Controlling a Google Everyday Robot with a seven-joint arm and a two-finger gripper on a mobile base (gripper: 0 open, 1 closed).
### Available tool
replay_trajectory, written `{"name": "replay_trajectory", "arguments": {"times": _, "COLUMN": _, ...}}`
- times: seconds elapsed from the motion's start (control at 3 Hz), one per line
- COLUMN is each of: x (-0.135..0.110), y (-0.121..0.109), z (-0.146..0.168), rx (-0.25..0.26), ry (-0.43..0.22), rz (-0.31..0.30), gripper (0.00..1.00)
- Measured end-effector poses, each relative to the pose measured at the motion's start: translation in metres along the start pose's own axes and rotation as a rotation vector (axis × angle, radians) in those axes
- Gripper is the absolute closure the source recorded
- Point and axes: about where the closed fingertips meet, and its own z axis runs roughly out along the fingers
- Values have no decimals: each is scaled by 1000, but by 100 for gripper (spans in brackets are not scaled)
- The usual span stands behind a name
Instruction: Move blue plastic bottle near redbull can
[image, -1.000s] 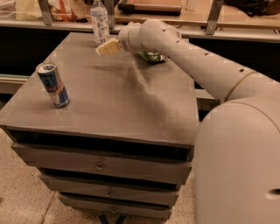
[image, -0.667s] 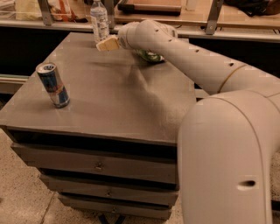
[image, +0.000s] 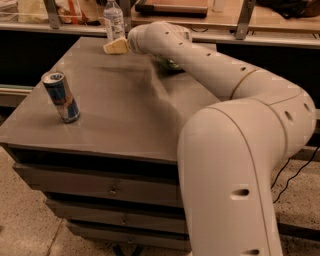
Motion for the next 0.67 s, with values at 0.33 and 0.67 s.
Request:
{"name": "replay_trajectory", "arguments": {"times": 0.33, "x": -1, "y": 0, "z": 17, "rx": -6, "ry": 0, "rz": 4, "gripper": 0}}
{"name": "replay_trajectory", "arguments": {"times": 0.67, "x": -2, "y": 2, "z": 31, "rx": -14, "ry": 4, "rz": 3, "gripper": 0}}
